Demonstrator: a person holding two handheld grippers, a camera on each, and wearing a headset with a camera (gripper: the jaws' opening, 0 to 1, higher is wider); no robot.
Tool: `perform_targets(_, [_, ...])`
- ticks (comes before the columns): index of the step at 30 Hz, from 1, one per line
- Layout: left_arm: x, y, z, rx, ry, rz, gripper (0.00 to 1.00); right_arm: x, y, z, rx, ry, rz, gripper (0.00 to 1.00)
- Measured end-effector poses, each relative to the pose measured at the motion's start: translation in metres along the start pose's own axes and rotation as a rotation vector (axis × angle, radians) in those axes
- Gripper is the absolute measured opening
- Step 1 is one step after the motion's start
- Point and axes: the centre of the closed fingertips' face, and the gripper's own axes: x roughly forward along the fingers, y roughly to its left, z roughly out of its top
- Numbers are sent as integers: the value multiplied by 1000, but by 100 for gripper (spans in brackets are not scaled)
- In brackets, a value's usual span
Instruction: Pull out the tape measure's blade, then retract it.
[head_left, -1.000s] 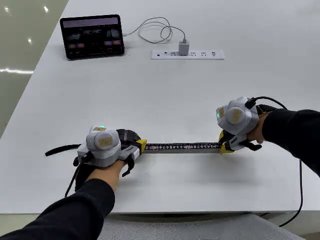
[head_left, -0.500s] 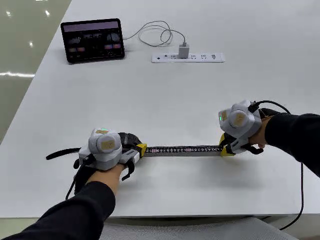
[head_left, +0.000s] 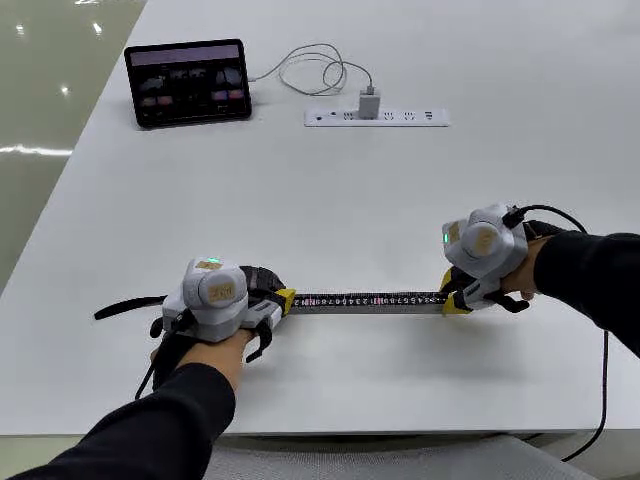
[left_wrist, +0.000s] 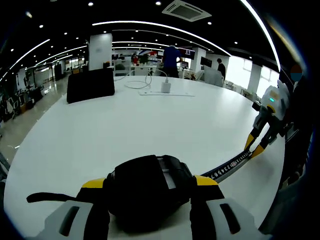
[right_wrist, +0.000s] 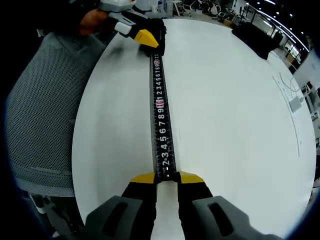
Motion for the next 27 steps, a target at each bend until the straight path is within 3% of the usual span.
perform_targets(27, [-1,-1,1,-13,-2,-23,61,3,-1,7,18,-37,-7,11])
